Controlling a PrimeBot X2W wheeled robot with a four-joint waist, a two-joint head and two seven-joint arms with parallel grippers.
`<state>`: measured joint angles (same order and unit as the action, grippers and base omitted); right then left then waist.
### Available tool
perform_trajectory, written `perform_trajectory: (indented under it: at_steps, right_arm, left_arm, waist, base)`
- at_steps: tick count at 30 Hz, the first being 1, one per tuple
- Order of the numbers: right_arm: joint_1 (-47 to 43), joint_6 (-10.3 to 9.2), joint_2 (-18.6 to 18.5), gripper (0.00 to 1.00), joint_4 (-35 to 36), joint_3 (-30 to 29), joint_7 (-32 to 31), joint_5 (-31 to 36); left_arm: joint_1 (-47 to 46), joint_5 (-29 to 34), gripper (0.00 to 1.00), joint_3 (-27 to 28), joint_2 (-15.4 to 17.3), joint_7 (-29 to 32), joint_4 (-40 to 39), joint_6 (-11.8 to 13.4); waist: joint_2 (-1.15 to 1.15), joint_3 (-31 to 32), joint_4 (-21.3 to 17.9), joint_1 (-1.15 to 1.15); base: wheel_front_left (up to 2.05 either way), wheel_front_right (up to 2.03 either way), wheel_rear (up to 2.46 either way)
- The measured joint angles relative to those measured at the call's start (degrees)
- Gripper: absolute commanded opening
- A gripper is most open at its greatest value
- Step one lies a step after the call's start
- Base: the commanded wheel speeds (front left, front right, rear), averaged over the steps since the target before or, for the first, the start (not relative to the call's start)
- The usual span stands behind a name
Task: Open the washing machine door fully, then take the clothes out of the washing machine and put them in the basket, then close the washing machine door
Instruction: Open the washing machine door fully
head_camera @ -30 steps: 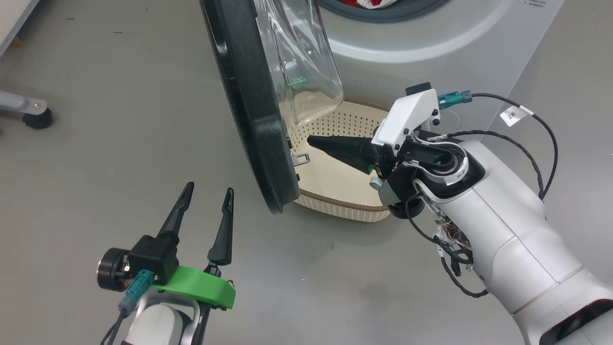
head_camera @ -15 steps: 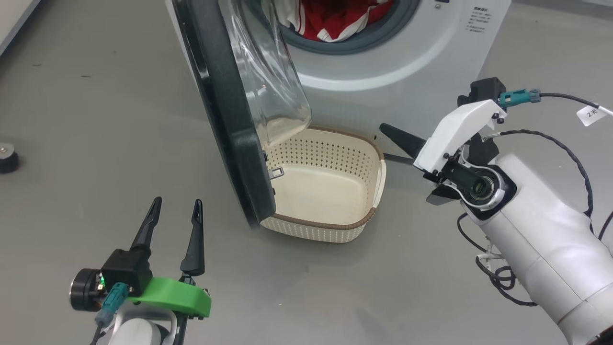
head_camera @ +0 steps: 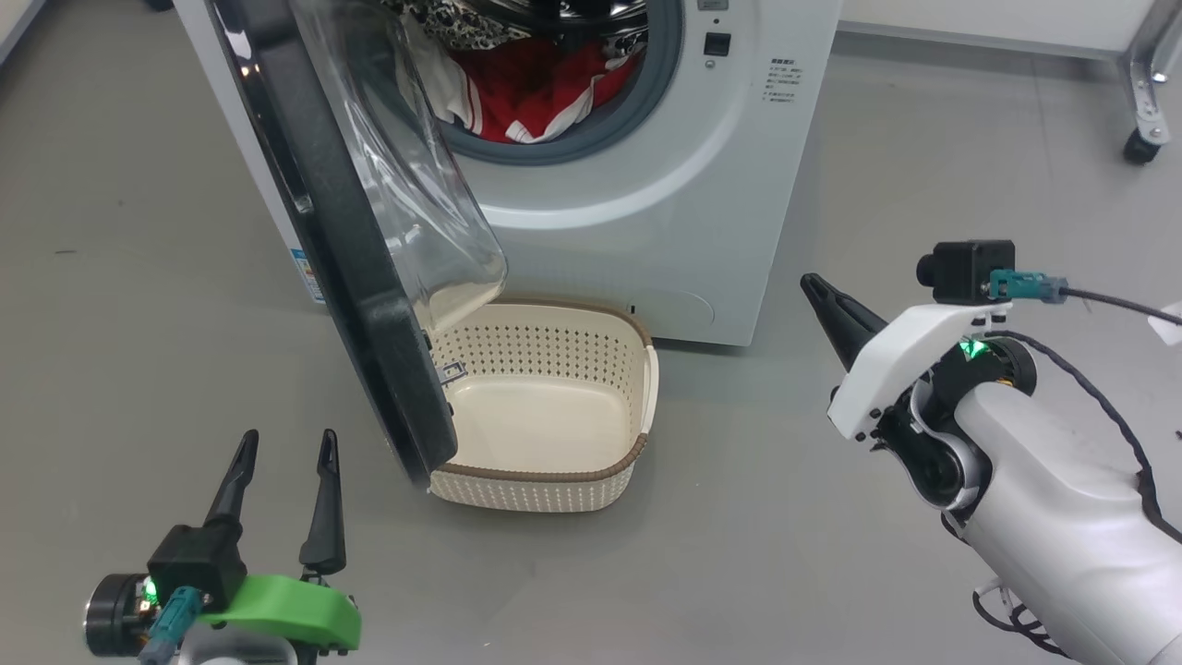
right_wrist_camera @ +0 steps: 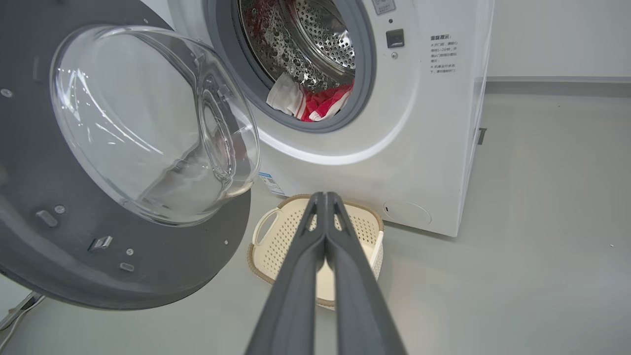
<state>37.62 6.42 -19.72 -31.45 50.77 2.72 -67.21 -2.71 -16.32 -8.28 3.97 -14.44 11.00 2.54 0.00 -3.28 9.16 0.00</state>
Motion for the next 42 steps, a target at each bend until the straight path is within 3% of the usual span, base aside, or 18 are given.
perform_trajectory:
  at_steps: [6, 11, 23, 28, 30, 31, 42]
  right_arm:
    - [-3.05, -0.1, -1.86, 0.0, 0.76, 0.97, 8.01, 5.75]
    - [-5.02, -1.67, -2.31, 0.0, 1.51, 1.32, 13.6, 8.83]
    - [-10.74, -5.12, -2.53, 0.0, 4.93, -2.22, 12.46, 10.95]
    - [-12.42, -6.84, -1.24, 0.0, 9.01, -8.36, 12.13, 13.32]
    - [-12.88, -7.58, -0.71, 0.79, 10.54, -11.15, 12.13, 14.05]
    - [-13.55, -7.86, -0.3, 1.0, 11.23, -12.44, 12.13, 14.07]
    - [-20.72, -9.09, 1.8, 1.0, 15.29, -16.93, 12.13, 18.8]
  left_arm:
    - [1.42, 0.0, 1.0, 1.8, 0.44, 0.0, -0.32, 0.01]
    - [2.58, 0.0, 1.0, 2.78, 0.43, 0.0, -0.42, 0.0]
    - [3.04, 0.03, 1.0, 3.44, 0.32, 0.0, -0.91, -0.34]
    - [3.21, 0.03, 1.0, 4.41, 0.27, 0.0, -1.31, -0.34]
    - [3.35, 0.03, 1.0, 4.59, 0.22, 0.0, -1.42, -0.34]
    - [3.37, 0.03, 1.0, 4.68, 0.19, 0.0, -1.53, -0.34]
    - [3.91, 0.27, 1.0, 5.27, -0.09, 0.0, -2.02, -0.76]
  waist:
    - [0.0, 1.61, -2.97, 0.0]
    - [0.0, 2.59, -5.14, 0.0]
    - [0.0, 3.58, -7.66, 0.0]
    - [0.0, 3.46, -7.88, 0.0]
    - [0.0, 3.4, -7.95, 0.0]
    - [0.0, 3.37, -7.99, 0.0]
    - [0.0, 3.05, -8.11, 0.0]
  base:
    - [0.0, 0.0, 0.0]
    - [0.0, 0.0, 0.0]
    - [0.0, 0.0, 0.0]
    - [0.0, 0.0, 0.0]
    - [0.0, 0.0, 0.0]
    - [0.0, 0.0, 0.0]
    - [0.0, 0.0, 0.0]
